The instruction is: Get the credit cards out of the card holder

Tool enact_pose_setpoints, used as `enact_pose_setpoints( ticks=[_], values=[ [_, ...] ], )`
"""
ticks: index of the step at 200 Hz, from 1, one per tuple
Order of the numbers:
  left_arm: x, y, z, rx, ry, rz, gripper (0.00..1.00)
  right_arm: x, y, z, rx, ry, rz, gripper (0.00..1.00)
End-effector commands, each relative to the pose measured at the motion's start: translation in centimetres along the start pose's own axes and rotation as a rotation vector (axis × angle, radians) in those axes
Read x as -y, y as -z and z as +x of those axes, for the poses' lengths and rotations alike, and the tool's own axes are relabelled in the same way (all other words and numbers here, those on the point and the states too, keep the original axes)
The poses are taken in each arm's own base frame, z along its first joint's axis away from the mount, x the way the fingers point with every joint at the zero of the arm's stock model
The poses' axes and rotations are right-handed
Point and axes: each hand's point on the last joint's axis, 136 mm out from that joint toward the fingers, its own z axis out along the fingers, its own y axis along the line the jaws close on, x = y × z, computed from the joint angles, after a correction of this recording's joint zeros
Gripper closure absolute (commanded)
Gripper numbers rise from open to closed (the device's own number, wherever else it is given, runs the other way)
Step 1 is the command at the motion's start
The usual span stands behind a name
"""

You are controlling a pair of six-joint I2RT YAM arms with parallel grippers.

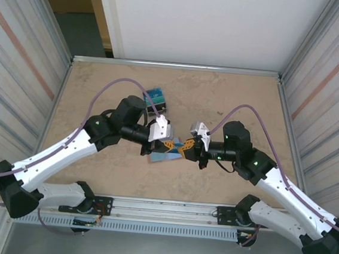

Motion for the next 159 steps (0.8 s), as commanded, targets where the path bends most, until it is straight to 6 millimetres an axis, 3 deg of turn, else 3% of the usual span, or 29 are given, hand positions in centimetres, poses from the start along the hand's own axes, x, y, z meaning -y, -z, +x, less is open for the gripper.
enact_pose_setpoints(
  ticks=[1,17,26,41,52,59,103,159],
  values=[
    [0.7,0.2,-0.4,-0.004,-0.026,0.044,1.00,-1.0,0.4,-1.5,0.038,0.044,-0.028,1.00],
    [0.5,0.3,-0.1,-0.014,-0.031,0.024,1.00,-0.8,0.6,-1.6,0.043,0.049,-0.015,1.00],
    [0.2,0.4,0.1,-0.020,-0.035,0.005,1.00,-0.7,0.6,-1.7,0.046,0.051,-0.005,0.93],
    [-0.5,0.6,0.4,-0.026,-0.051,-0.040,1.00,-0.3,0.8,-1.7,0.052,0.054,0.029,0.63],
    [-1.5,0.9,0.6,-0.029,-0.064,-0.094,1.00,0.2,1.0,-1.7,0.058,0.057,0.059,0.50],
    [-2.3,1.2,0.9,-0.034,-0.065,-0.133,1.00,0.7,1.1,-1.7,0.063,0.058,0.093,0.37],
    [-10.1,4.0,3.5,-0.070,-0.011,-0.429,1.00,3.9,2.5,-2.5,0.125,0.038,0.309,0.00],
    [-19.3,6.4,5.9,-0.085,0.037,-0.566,1.00,8.6,5.1,-3.0,0.172,-0.055,0.606,0.01]
  ],
)
